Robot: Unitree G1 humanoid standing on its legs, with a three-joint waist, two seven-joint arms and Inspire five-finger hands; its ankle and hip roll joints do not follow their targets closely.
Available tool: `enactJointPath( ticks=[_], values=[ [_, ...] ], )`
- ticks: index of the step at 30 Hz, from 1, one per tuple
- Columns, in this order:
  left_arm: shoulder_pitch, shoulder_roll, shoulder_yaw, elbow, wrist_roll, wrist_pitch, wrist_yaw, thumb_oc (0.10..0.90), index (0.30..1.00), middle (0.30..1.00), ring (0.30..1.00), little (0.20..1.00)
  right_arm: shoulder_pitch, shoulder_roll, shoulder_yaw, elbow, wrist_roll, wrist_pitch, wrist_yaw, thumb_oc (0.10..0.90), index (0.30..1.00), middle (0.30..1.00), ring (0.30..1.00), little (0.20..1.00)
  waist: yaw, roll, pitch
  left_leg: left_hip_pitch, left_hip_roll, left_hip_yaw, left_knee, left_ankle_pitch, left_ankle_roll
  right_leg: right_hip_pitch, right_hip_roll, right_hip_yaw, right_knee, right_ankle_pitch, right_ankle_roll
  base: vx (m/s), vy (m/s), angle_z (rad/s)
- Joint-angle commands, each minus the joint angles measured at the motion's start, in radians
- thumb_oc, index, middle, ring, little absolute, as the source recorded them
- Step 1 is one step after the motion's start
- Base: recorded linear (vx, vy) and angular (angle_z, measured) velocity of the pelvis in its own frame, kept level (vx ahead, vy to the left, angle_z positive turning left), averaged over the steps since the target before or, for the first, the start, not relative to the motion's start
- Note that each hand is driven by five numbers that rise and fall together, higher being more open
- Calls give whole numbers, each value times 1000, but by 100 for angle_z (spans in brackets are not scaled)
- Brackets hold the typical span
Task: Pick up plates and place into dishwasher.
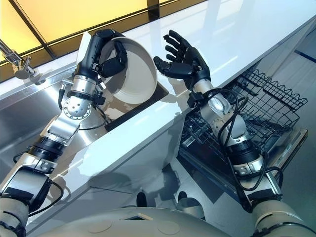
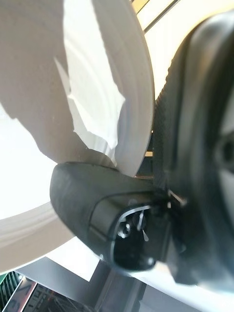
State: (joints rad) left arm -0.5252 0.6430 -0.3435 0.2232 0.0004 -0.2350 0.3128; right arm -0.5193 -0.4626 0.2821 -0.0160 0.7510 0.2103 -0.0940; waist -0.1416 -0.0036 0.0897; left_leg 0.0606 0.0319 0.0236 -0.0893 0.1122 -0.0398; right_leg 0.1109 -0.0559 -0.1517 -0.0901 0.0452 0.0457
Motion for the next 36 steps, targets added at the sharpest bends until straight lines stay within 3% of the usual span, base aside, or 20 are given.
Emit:
enactJointPath(
  ticks=[1, 7, 10, 12, 13, 15, 21, 23, 25, 27, 30, 36],
  values=[
    [-216, 37, -35, -8, 2, -65, 45, 100, 300, 300, 300, 200, -94, 16, 9, -74, -7, -60, 58, 800, 900, 900, 900, 900, 12, 2, -103, 10, -35, 63, 7, -102, 6, -60, 36, -15, 138, -114, 67, 0, 0, 0],
    [-226, 33, -46, -2, 1, -71, 42, 100, 300, 300, 300, 200, -101, 32, 32, -60, -11, -57, 73, 800, 900, 900, 900, 900, 14, 0, -100, 11, -35, 63, 8, -101, 6, -59, 35, -17, 139, -113, 67, 0, 0, 0],
    [-231, 30, -54, 1, 4, -70, 46, 100, 300, 300, 300, 200, -110, 43, 37, -54, -31, -102, 46, 800, 900, 900, 900, 900, 17, 1, -98, 11, -36, 61, 8, -102, 6, -57, 36, -16, 137, -113, 67, 0, 0, 0],
    [-232, 35, -57, 3, 0, -73, 49, 100, 300, 300, 300, 200, -115, 44, 28, -59, -114, -202, -36, 800, 900, 900, 900, 900, 19, 1, -95, 12, -35, 61, 8, -102, 5, -55, 36, -16, 135, -112, 67, 0, 0, 0],
    [-228, 38, -58, 6, 0, -81, 53, 100, 300, 300, 300, 200, -124, 45, 9, -70, -206, -277, -129, 800, 900, 900, 900, 900, 20, 2, -94, 12, -34, 62, 8, -103, 4, -55, 37, -14, 134, -111, 67, 0, 0, 0],
    [-222, 38, -53, 10, 3, -84, 59, 100, 300, 300, 300, 200, -134, 49, -23, -86, -347, -360, -232, 800, 900, 900, 900, 900, 20, 5, -91, 13, -34, 62, 9, -105, 3, -56, 39, -11, 134, -109, 68, 0, 0, 0],
    [-232, 39, -28, -6, -1, -35, 54, 100, 300, 300, 300, 200, -169, 23, -97, -156, -408, -418, -355, 800, 900, 900, 900, 900, 11, 19, -86, 20, -35, 66, 7, -110, 7, -59, 39, -5, 139, -111, 69, 2, 5, 0],
    [-233, 42, -23, -10, -3, -24, 48, 100, 300, 300, 300, 200, -170, 22, -109, -167, -417, -478, -388, 800, 900, 900, 900, 900, 11, 21, -88, 20, -36, 67, 7, -110, 7, -60, 39, -3, 140, -112, 70, 0, 0, 0],
    [-233, 40, -24, -9, -1, -13, 51, 100, 300, 300, 300, 200, -172, 34, -127, -191, -468, -587, -452, 800, 900, 900, 900, 900, 9, 26, -90, 19, -35, 66, 7, -110, 7, -62, 40, -2, 142, -113, 71, 0, 0, 0],
    [-234, 35, -24, -2, -2, -5, 54, 100, 300, 300, 300, 200, -181, 43, -132, -209, -471, -562, -419, 800, 900, 900, 900, 900, 9, 29, -91, 21, -34, 66, 8, -111, 6, -61, 40, 0, 145, -116, 70, 0, 0, 0],
    [-250, 47, -24, 16, -16, -5, 49, 100, 300, 300, 300, 200, -188, 36, -111, -194, -288, -430, -301, 800, 900, 900, 900, 900, 6, 30, -89, 23, -34, 68, 8, -111, 5, -58, 38, -1, 144, -116, 70, -4, 6, -2],
    [-195, 61, 7, 13, 4, -41, 54, 100, 300, 300, 300, 200, -66, 61, -105, -198, -29, -333, -134, 800, 900, 900, 900, 900, -1, 27, -97, 18, -32, 74, 8, -108, 5, -65, 35, -5, 149, -118, 72, 0, 0, 0]
  ],
)
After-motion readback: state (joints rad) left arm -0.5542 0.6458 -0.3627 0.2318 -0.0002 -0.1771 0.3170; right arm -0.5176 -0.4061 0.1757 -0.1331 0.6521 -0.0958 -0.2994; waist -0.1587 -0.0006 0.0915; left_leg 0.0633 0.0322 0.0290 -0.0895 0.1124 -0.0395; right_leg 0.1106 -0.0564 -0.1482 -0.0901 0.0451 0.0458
